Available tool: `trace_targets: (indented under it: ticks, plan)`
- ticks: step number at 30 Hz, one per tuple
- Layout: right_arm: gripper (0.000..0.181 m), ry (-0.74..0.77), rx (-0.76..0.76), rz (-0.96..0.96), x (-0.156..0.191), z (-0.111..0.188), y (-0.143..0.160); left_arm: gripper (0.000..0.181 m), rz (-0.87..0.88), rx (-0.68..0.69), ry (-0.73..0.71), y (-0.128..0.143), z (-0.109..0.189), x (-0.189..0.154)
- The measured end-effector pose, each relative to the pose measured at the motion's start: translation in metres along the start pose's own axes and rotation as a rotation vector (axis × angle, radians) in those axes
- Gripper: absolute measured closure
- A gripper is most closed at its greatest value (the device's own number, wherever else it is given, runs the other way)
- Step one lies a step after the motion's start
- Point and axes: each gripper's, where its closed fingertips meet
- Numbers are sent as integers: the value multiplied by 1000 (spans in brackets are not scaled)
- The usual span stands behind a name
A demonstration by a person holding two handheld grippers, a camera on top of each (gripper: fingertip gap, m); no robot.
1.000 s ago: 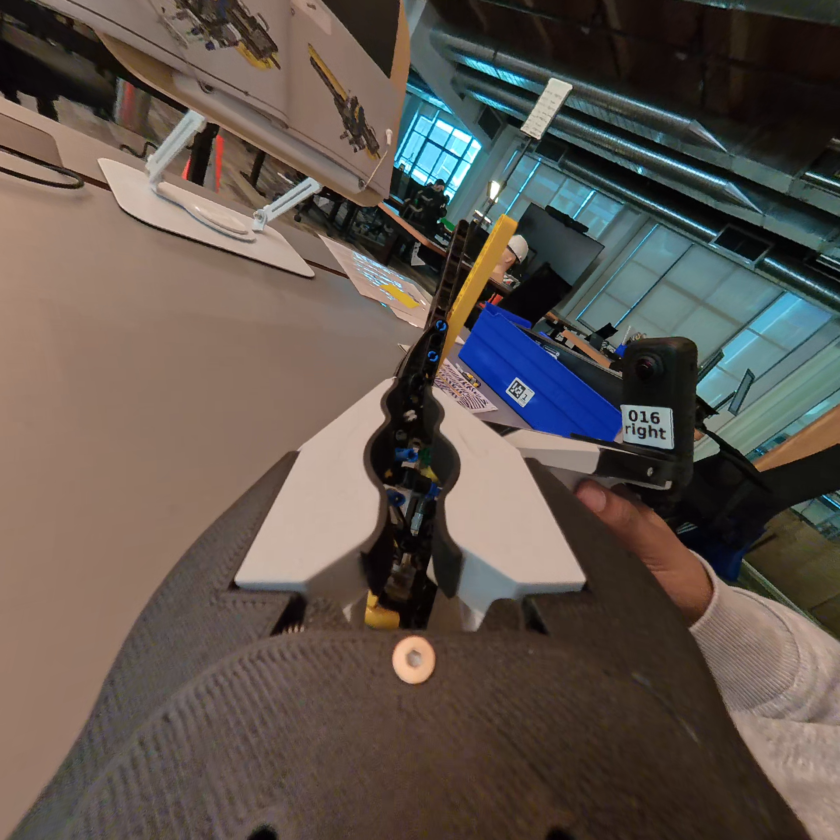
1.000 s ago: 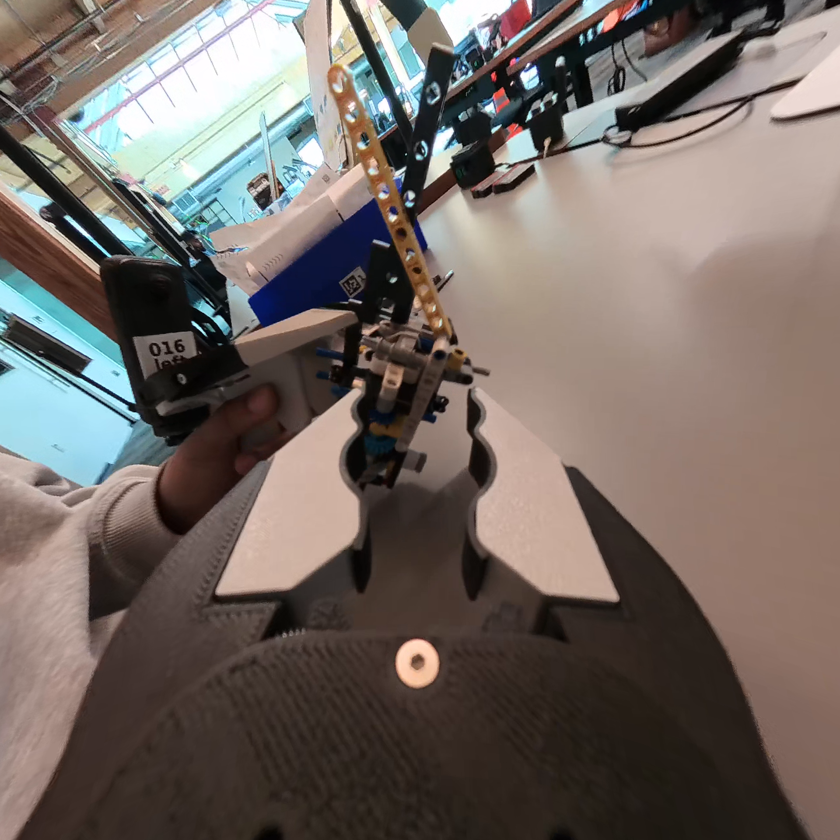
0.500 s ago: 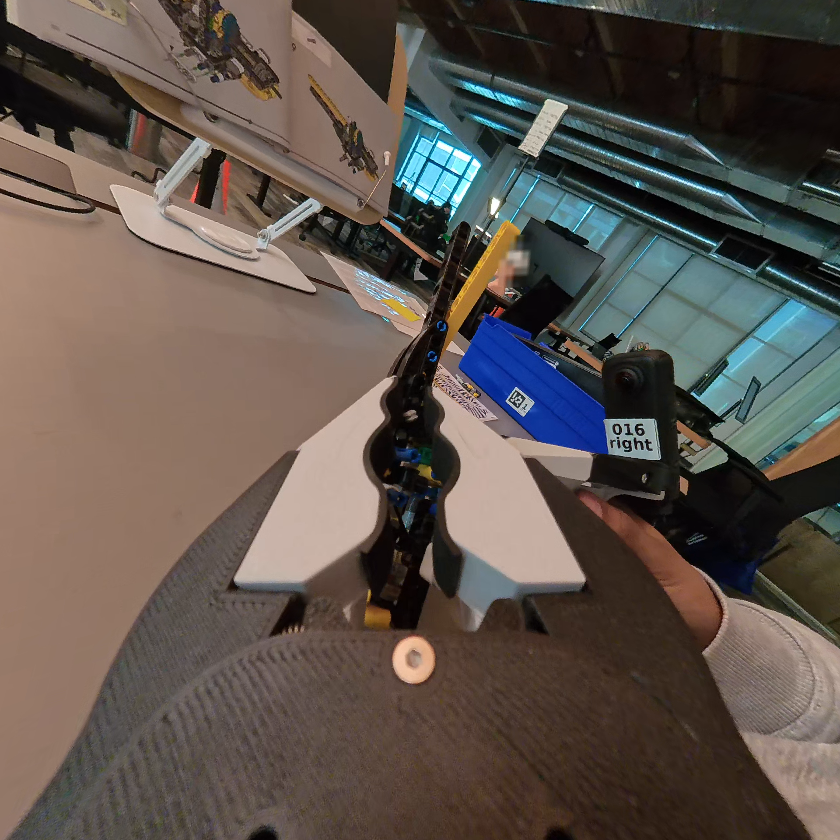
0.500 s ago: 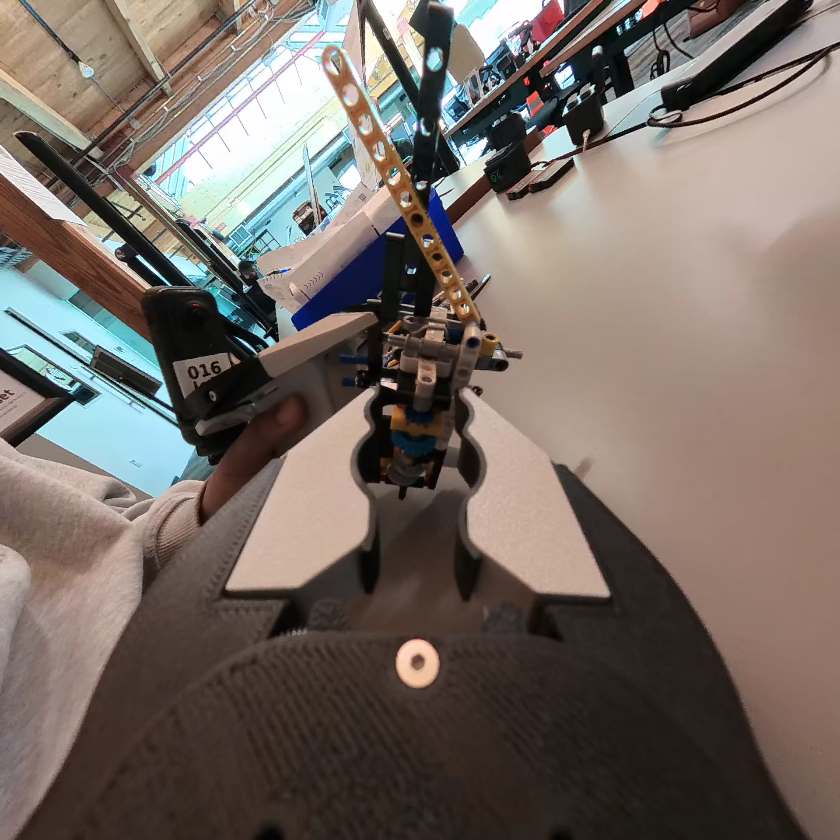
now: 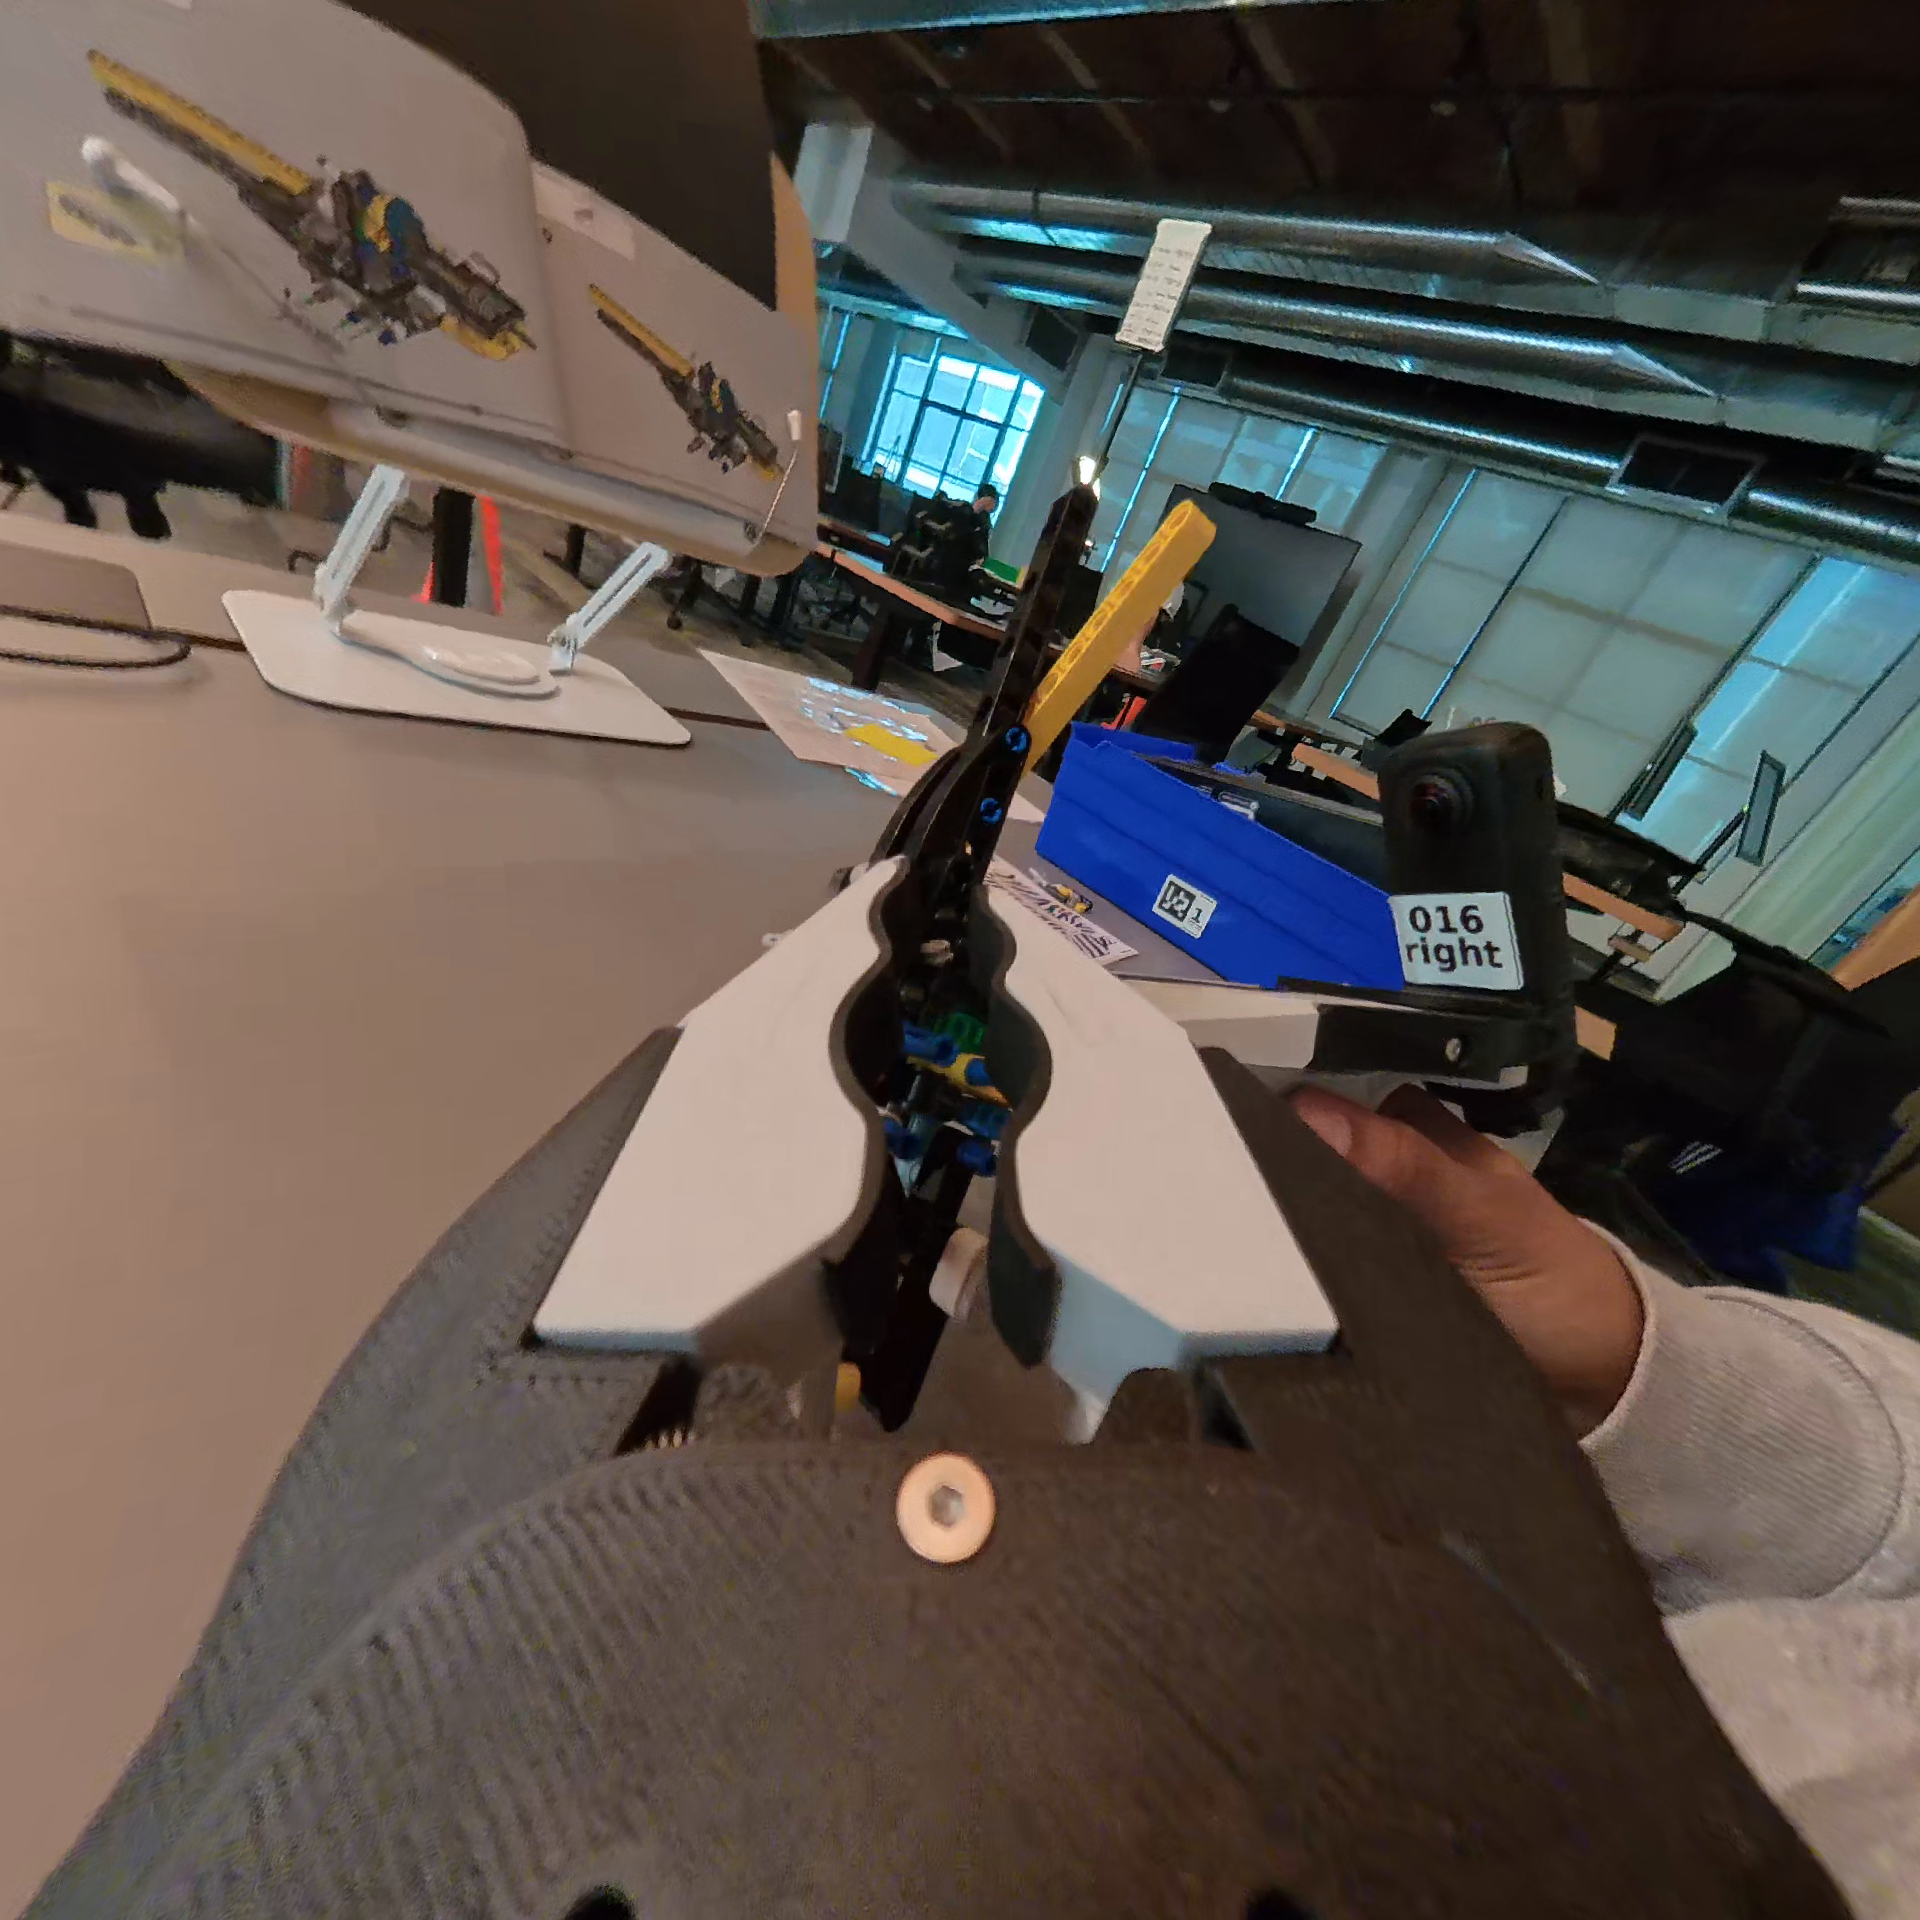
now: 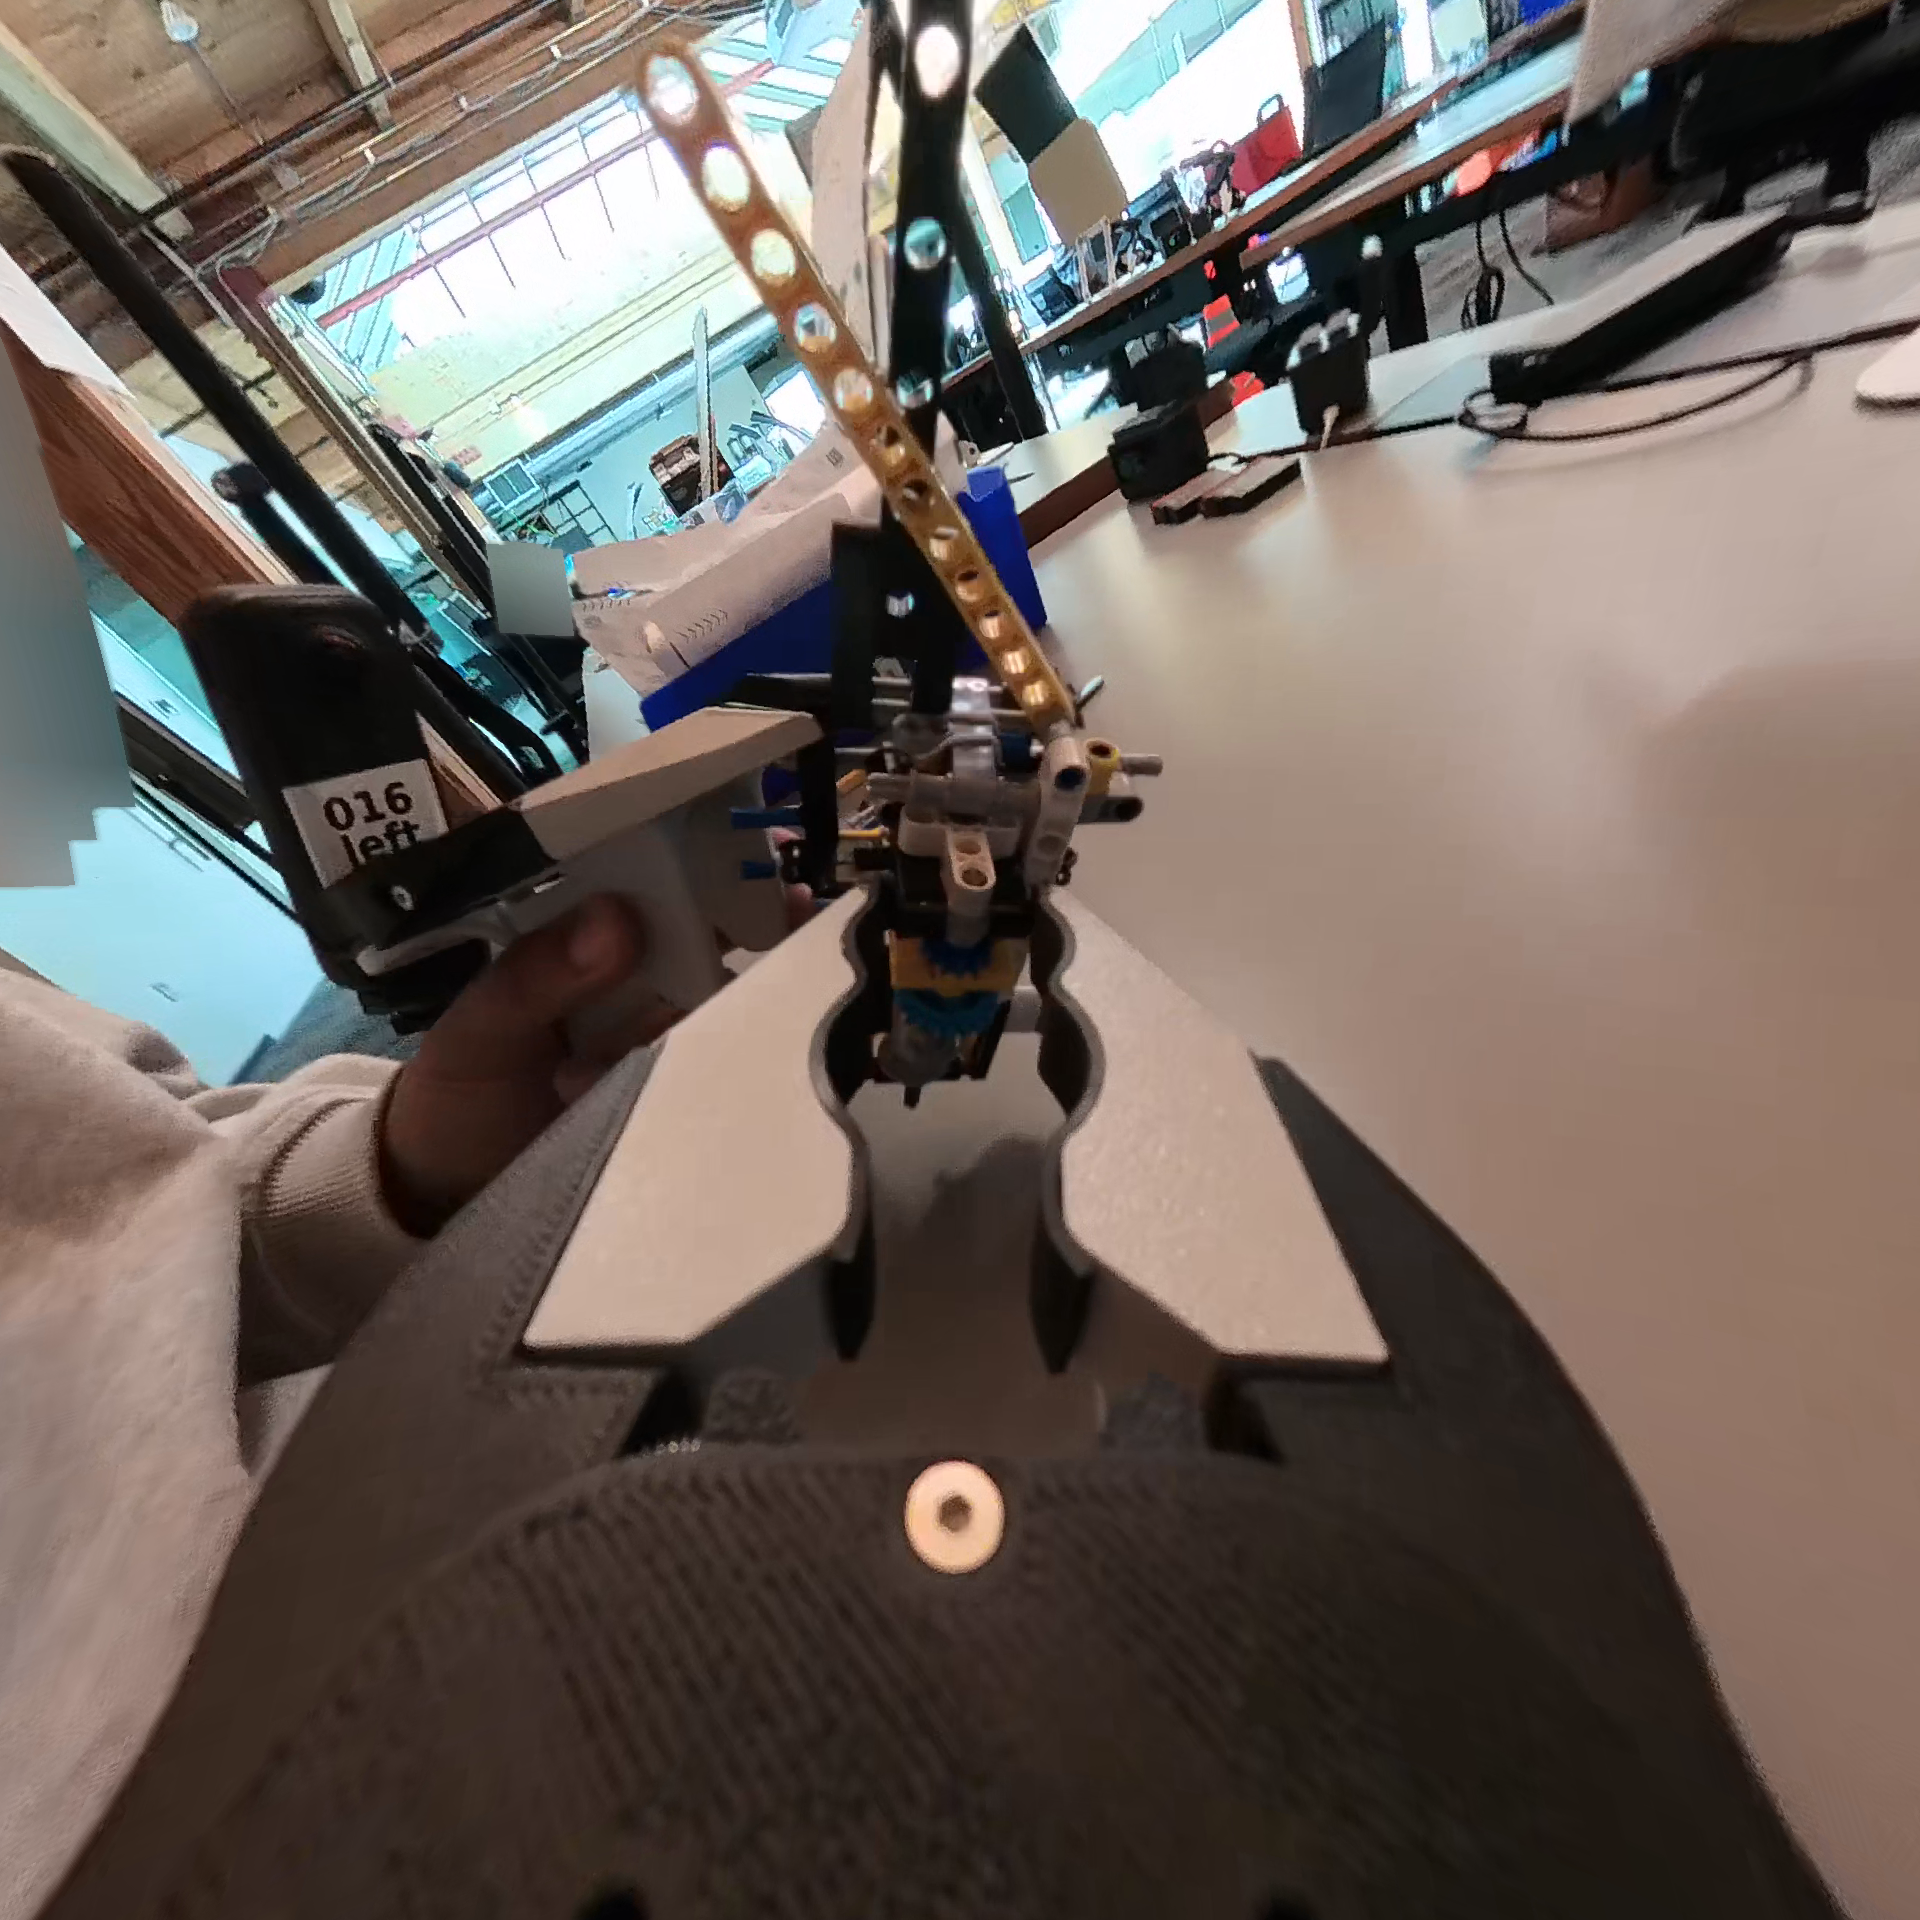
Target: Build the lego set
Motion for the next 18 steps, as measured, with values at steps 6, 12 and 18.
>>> trace_targets:
  ticks: [6, 12, 18]
  plan:
    - [156, -14, -29, 108, 1, 7, -6, 173, -152, -12, 22, 0, 1, -16]
    - [156, -52, -55, 154, 4, 14, -10, 173, -204, -16, 35, 1, 1, -22]
    - [156, -76, -86, 269, 7, 25, -18, 174, -245, -29, 75, 2, 2, -33]
Point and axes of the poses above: each gripper's, where its closed fingertips meet, z back along the fingers, y out of its underside, x = y × z across the jaws, and after that the axes turned 12 degrees about z, right-handed
